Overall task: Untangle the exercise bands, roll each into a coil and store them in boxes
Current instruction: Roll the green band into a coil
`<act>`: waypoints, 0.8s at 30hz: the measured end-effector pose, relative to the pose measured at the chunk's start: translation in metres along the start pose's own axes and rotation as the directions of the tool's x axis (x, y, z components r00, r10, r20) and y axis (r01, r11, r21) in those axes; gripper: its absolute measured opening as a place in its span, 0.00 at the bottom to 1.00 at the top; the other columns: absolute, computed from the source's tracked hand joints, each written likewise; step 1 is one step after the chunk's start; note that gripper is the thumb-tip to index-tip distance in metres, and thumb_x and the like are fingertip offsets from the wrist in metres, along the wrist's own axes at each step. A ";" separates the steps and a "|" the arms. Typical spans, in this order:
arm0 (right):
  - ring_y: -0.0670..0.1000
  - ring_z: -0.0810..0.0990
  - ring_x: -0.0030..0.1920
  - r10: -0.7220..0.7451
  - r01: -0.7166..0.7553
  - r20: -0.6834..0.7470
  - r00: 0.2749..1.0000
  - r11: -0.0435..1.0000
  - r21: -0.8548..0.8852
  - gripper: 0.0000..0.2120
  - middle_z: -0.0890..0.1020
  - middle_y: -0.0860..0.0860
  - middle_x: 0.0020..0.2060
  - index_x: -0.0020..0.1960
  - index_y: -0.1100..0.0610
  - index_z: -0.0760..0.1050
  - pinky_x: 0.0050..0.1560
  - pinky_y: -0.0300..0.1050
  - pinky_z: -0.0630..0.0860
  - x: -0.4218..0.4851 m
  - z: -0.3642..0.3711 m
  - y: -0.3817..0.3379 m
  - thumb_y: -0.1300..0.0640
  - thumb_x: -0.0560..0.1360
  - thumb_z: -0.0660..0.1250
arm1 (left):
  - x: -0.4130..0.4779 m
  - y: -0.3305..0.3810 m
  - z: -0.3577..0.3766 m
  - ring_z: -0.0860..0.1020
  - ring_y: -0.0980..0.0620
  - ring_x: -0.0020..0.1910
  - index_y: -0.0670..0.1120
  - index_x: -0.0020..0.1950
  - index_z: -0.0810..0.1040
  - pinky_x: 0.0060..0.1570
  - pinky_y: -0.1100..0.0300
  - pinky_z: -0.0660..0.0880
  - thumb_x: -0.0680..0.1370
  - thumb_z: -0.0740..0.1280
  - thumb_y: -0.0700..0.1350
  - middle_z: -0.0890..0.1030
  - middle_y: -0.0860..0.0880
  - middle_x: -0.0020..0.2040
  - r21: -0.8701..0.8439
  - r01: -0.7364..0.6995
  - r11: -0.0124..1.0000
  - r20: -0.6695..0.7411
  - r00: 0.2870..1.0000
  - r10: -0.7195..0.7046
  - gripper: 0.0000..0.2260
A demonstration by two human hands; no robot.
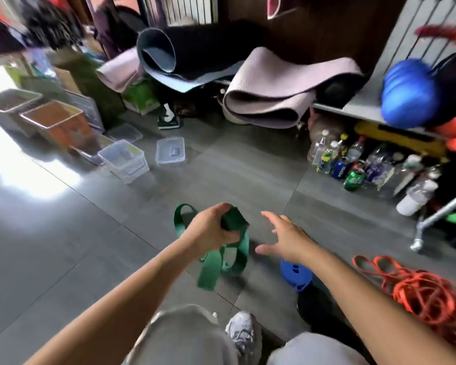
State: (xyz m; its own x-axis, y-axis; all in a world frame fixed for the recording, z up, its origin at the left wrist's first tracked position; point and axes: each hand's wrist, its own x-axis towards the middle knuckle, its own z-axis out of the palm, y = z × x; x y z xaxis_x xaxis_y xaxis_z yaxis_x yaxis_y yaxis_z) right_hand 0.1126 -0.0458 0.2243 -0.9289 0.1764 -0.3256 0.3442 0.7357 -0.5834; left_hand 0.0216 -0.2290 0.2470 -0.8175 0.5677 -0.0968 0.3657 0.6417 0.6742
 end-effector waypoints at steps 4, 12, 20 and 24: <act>0.52 0.72 0.64 -0.111 0.111 -0.002 0.994 0.989 0.099 0.46 0.64 0.48 0.70 0.73 0.38 0.51 0.62 0.54 0.72 -0.043 -0.023 -0.048 0.47 0.65 0.76 | -0.045 0.055 -0.034 0.77 0.52 0.43 0.52 0.55 0.76 0.42 0.64 0.75 0.66 0.72 0.46 0.79 0.55 0.44 -0.069 -0.196 0.978 0.060 0.978 0.200 0.18; 0.45 0.80 0.34 -0.194 0.283 -0.240 0.951 0.860 0.424 0.18 0.81 0.51 0.49 0.46 0.55 0.70 0.31 0.39 0.75 -0.122 -0.070 -0.099 0.60 0.65 0.77 | -0.108 0.133 -0.113 0.81 0.53 0.43 0.46 0.52 0.75 0.44 0.63 0.79 0.66 0.77 0.39 0.81 0.51 0.45 -0.321 -0.318 0.892 -0.196 0.944 0.266 0.18; 0.45 0.82 0.36 -0.345 0.545 -0.437 0.831 0.666 0.510 0.20 0.80 0.49 0.42 0.50 0.48 0.76 0.35 0.39 0.78 -0.198 -0.104 -0.154 0.67 0.65 0.76 | -0.163 0.200 -0.142 0.82 0.50 0.39 0.43 0.53 0.76 0.40 0.56 0.81 0.70 0.73 0.33 0.83 0.52 0.38 -0.732 -0.403 0.549 -0.249 0.909 0.336 0.14; 0.43 0.82 0.43 -0.293 0.528 -0.487 0.823 0.713 0.462 0.18 0.82 0.49 0.44 0.49 0.49 0.76 0.42 0.37 0.79 -0.213 -0.096 -0.143 0.64 0.65 0.77 | -0.176 0.199 -0.135 0.82 0.48 0.43 0.43 0.56 0.76 0.41 0.56 0.80 0.71 0.72 0.33 0.82 0.51 0.41 -0.743 -0.357 0.566 -0.182 0.922 0.343 0.16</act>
State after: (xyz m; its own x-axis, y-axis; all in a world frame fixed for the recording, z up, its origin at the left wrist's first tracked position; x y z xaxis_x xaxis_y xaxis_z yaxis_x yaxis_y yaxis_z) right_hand 0.2484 -0.1256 0.4485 -0.9316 0.2480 0.2658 -0.1817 0.3154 -0.9314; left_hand 0.1776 -0.2709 0.4969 -0.7091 0.6492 0.2753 0.1689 -0.2227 0.9601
